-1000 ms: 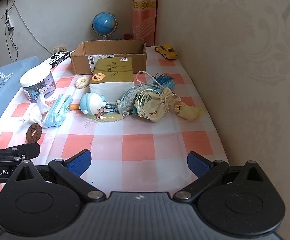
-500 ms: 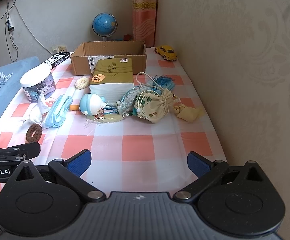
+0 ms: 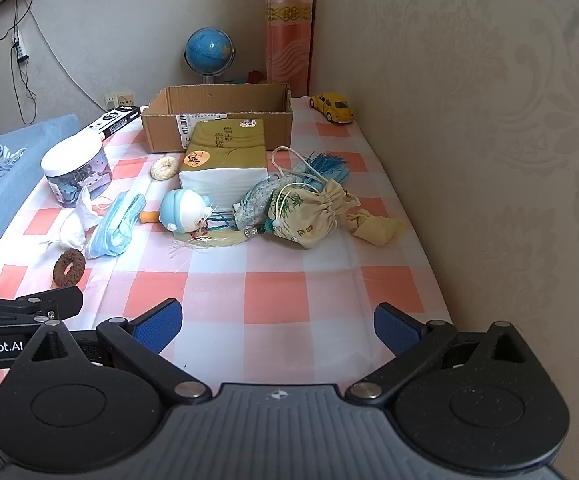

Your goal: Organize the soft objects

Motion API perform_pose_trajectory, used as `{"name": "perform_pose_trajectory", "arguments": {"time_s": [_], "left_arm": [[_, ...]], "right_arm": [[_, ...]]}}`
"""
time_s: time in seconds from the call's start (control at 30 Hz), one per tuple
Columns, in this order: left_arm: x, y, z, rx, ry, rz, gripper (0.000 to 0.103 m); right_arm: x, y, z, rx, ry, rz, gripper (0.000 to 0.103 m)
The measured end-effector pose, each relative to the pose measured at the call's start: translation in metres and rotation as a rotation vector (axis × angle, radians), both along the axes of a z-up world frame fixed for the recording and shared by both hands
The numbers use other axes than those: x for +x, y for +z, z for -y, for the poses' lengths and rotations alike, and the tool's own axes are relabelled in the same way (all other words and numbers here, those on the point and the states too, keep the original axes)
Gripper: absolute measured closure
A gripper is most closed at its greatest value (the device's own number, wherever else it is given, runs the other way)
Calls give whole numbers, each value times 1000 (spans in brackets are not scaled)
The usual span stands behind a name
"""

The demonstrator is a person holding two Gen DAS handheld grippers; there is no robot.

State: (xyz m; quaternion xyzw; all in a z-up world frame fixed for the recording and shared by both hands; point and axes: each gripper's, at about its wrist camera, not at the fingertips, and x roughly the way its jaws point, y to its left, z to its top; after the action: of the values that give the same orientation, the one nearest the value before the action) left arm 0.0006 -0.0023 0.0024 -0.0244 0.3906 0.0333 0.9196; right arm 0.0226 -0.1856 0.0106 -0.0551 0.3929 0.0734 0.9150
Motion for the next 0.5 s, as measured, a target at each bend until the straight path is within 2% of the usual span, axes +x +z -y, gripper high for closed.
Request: {"name": "perform_pose_trajectory", "arguments": {"time_s": [0.5], "left_arm": [[-1, 0, 0, 2, -2, 4, 0]], "right_arm": [[-1, 1, 1, -1, 0, 5, 0]]}}
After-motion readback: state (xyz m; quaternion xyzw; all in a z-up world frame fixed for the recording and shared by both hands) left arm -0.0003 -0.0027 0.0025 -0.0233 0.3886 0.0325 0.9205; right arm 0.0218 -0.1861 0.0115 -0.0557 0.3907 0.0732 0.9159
